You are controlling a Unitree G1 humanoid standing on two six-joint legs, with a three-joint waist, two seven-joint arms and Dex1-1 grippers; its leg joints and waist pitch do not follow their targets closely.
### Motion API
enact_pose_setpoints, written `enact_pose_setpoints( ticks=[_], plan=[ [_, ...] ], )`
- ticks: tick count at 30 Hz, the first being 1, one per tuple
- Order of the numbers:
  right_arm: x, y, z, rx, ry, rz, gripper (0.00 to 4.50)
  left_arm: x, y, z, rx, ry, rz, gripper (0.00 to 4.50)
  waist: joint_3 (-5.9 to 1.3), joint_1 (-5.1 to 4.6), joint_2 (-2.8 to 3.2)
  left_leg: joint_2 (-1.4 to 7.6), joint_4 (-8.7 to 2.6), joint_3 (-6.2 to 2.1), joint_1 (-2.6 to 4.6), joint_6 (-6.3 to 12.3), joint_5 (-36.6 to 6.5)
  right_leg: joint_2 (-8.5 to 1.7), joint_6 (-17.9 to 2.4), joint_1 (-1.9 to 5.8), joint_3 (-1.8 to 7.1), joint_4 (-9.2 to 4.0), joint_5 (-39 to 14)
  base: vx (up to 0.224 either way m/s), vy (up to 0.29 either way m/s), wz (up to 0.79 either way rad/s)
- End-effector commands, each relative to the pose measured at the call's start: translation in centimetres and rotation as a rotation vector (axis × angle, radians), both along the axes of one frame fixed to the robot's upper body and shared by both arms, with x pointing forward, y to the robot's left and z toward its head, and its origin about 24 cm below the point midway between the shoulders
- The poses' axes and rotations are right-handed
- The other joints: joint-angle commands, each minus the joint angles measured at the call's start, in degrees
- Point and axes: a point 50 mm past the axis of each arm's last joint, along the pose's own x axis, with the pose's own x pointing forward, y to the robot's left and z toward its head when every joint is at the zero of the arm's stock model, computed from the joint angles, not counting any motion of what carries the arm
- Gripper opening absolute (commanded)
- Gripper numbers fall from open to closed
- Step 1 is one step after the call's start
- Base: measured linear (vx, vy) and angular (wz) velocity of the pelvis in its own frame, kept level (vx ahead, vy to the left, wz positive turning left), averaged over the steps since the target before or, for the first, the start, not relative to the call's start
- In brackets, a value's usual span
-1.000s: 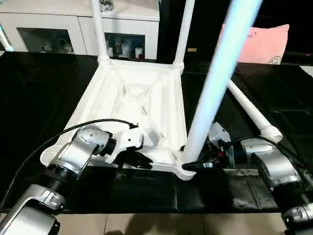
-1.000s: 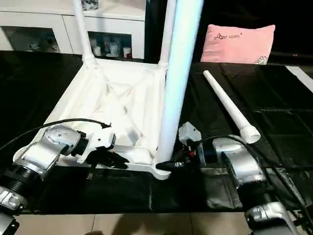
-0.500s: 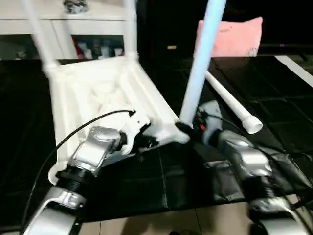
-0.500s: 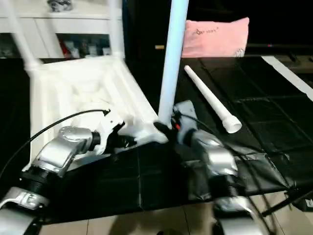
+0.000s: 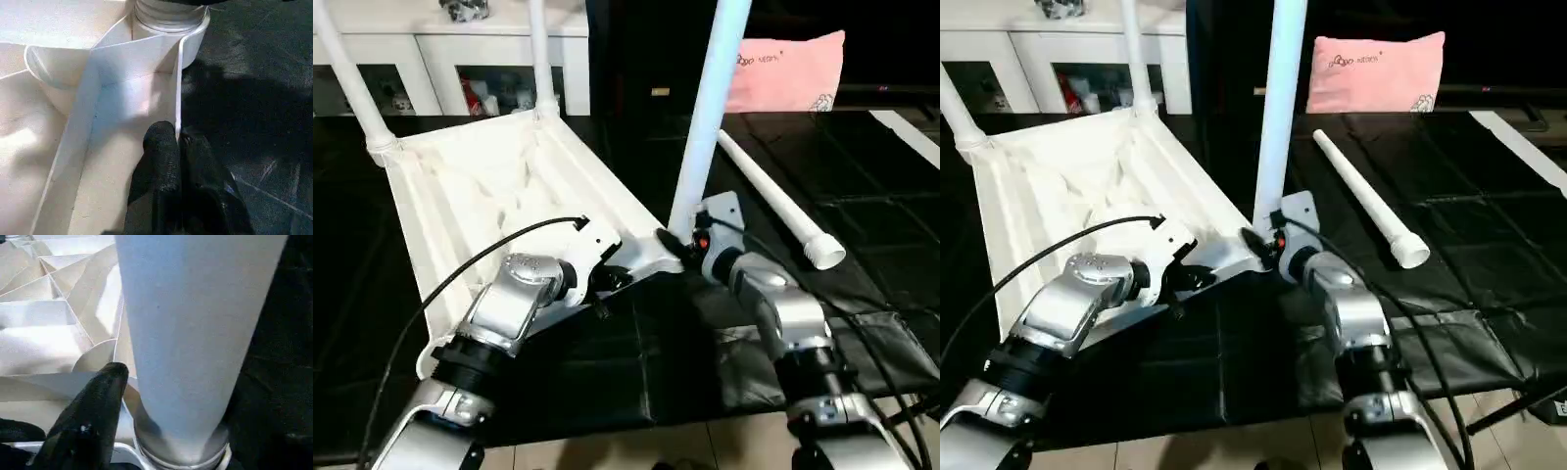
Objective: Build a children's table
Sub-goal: Rotate leg to tighten
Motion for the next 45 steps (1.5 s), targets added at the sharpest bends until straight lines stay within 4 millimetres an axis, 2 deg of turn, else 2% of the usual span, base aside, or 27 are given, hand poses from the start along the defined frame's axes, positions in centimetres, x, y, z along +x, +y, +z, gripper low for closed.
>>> enact_pose_setpoints(
  ticks=[1, 2, 3, 5, 9, 10, 11, 12, 15, 17, 19, 22, 26, 32, 34, 37, 38, 42, 45],
  plan=[
    [-1.5, 2.4, -1.0, 0.036, 0.048, 0.171, 3.51, 0.2, -1.8, 2.5, -0.072, -0.113, -0.099, 0.0, -3.7, 0.57, 0.22, 1.59, -3.71, -0.49, -0.18, 2.82, -8.2, -3.8, -7.4, 3.78, 4.12, -4.37, -16.6, 0.0, 0.0, 0.0],
    [-1.9, 1.6, -1.1, 0.035, 0.034, 0.196, 3.51, 0.2, -1.4, 2.5, -0.064, -0.117, -0.118, 0.0, -3.67, 0.56, 0.22, 1.63, -3.75, -0.5, -0.18, 2.85, -8.3, -3.82, -7.5, 3.76, 4.14, -4.33, -16.5, 0.0, 0.0, 0.0],
    [-2.0, 1.5, -1.1, 0.035, 0.032, 0.198, 3.78, 0.2, -1.3, 2.5, -0.063, -0.117, -0.121, 0.0, -3.7, 0.75, 0.27, 1.61, -3.66, -0.43, -0.13, 3.1, -8.3, -3.84, -7.4, 3.81, 4.15, -4.41, -16.1, 0.0, 0.0, 0.0],
    [-2.5, 0.5, -1.1, 0.04, 0.02, 0.227, 3.88, 0.2, -0.8, 2.4, -0.061, -0.124, -0.151, 0.0, -3.68, 0.91, 0.3, 1.62, -3.71, -0.44, -0.17, 3.36, -8.3, -3.8, -7.5, 3.82, 4.17, -4.35, -15.7, 0.0, 0.0, 0.0],
    [-3.3, -1.8, -1.1, 0.029, -0.009, 0.294, 4.19, -0.3, 0.1, 2.2, -0.059, -0.127, -0.254, 0.0, -3.68, 1.84, 0.29, 1.71, -3.77, -0.39, 0.0, 3.65, -8.7, -3.84, -7.4, 3.79, 4.23, -4.4, -16.0, 0.0, 0.0, 0.0],
    [-3.4, -2.3, -1.1, 0.021, -0.015, 0.304, 4.33, -0.4, 0.3, 2.1, -0.053, -0.129, -0.272, 0.0, -3.66, 1.97, 0.4, 1.84, -3.81, -0.36, 0.24, 3.52, -9.0, -3.82, -7.7, 3.56, 4.25, -4.37, -15.8, 0.0, 0.0, 0.0],
    [-3.7, -3.7, -0.8, 0.001, -0.032, 0.336, 4.39, -0.6, 0.9, 1.9, -0.031, -0.127, -0.321, 0.0, -3.6, 2.13, 0.45, 1.75, -3.81, -0.38, 0.29, 3.57, -9.2, -3.8, -7.6, 3.54, 4.2, -4.52, -16.1, 0.0, 0.0, 0.0],
    [-3.7, -3.9, -0.7, 0.0, -0.036, 0.344, 4.45, -0.6, 1.0, 1.9, -0.03, -0.125, -0.33, 0.0, -3.56, 2.24, 0.37, 1.74, -3.84, -0.36, 0.24, 3.49, -10.0, -3.77, -7.5, 3.67, 4.21, -4.54, -16.8, 0.0, 0.0, 0.0],
    [-3.8, -4.8, -0.2, 0.0, -0.047, 0.37, 4.45, -0.7, 1.3, 1.9, -0.03, -0.117, -0.358, 0.0, -3.61, 2.84, 0.33, 1.79, -3.81, -0.35, 0.21, 3.32, -9.8, -3.91, -7.6, 3.69, 4.27, -4.42, -16.8, 0.0, 0.0, 0.0],
    [-4.5, -6.2, 0.9, -0.005, -0.055, 0.499, 4.45, -1.2, 2.0, 1.9, -0.007, -0.098, -0.445, 0.0, -3.64, 3.13, 0.49, 1.8, -3.8, -0.4, 0.27, 3.41, -10.1, -3.91, -7.4, 3.77, 4.2, -4.55, -17.1, 0.0, 0.0, 0.0],
    [-4.6, -6.5, 1.1, -0.008, -0.052, 0.528, 4.45, -1.2, 2.2, 1.8, 0.0, -0.095, -0.462, 0.0, -3.69, 3.45, 0.41, 1.88, -3.76, -0.39, 0.26, 3.83, -9.2, -3.85, -7.7, 3.81, 4.28, -4.24, -15.8, 0.0, 0.0, 0.0],
    [-5.3, -7.5, 1.5, -0.056, -0.017, 0.663, 4.45, -1.7, 2.8, 1.6, 0.014, -0.071, -0.554, 0.0, -3.64, 3.78, 0.18, 1.7, -3.66, -0.33, 0.14, 4.35, -9.1, -3.81, -7.8, 3.82, 4.17, -4.34, -16.1, 0.0, 0.0, 0.0],
    [-5.2, -7.9, 1.9, -0.059, -0.002, 0.719, 4.45, -1.8, 2.9, 1.6, 0.018, -0.059, -0.606, 0.0, -3.67, 4.44, 0.21, 1.92, -3.68, -0.27, 0.29, 3.79, -9.3, -3.93, -7.9, 3.66, 4.11, -4.37, -17.6, 0.0, 0.0, 0.0],
    [-5.0, -7.8, 2.2, -0.058, 0.017, 0.833, 4.45, -2.1, 2.7, 1.6, 0.028, -0.047, -0.691, 0.0, -3.72, 4.69, 0.1, 2.01, -3.64, -0.28, 0.24, 3.69, -9.2, -3.95, -8.1, 3.71, 4.09, -4.21, -17.5, 0.0, 0.0, 0.0],
    [-4.8, -7.4, 2.3, -0.062, 0.025, 0.888, 4.16, -2.2, 2.4, 1.6, 0.033, -0.044, -0.732, 0.0, -3.75, 4.7, -0.14, 1.93, -3.58, -0.25, 0.16, 3.68, -9.1, -3.93, -7.8, 3.77, 4.04, -4.25, -18.1, 0.0, 0.0, 0.0],
    [-4.7, -7.1, 2.3, -0.065, 0.038, 0.939, 3.96, -2.2, 2.2, 1.4, 0.041, -0.043, -0.757, 0.0, -3.77, 4.78, -0.2, 1.95, -3.51, -0.25, 0.08, 3.77, -8.7, -3.98, -7.8, 3.77, 4.05, -4.18, -18.3, 0.0, 0.0, 0.0],
    [-4.7, -7.1, 2.3, -0.065, 0.038, 0.939, 3.71, -2.2, 2.2, 1.4, 0.041, -0.043, -0.757, 0.0, -3.79, 4.79, -0.18, 2.06, -3.55, -0.3, 0.09, 3.74, -8.5, -4.03, -7.8, 3.8, 4.09, -4.11, -18.1, 0.0, 0.0, 0.0],
    [-4.7, -7.0, 2.3, -0.059, 0.042, 0.982, 3.51, -2.2, 2.2, 1.4, 0.045, -0.045, -0.768, 0.0, -3.85, 4.8, -0.28, 2.03, -3.49, -0.24, 0.04, 4.05, -7.8, -3.94, -8.3, 3.79, 4.08, -3.93, -16.7, 0.0, 0.0, 0.0],
    [-4.6, -7.0, 2.3, -0.057, 0.048, 1.002, 3.25, -2.1, 2.3, 1.3, 0.049, -0.046, -0.767, 0.0, -3.78, 4.77, -0.33, 1.93, -3.45, -0.22, 0.0, 3.94, -8.3, -3.96, -7.7, 3.83, 4.01, -4.13, -18.4, 0.0, 0.0, 0.0]
  ],
)
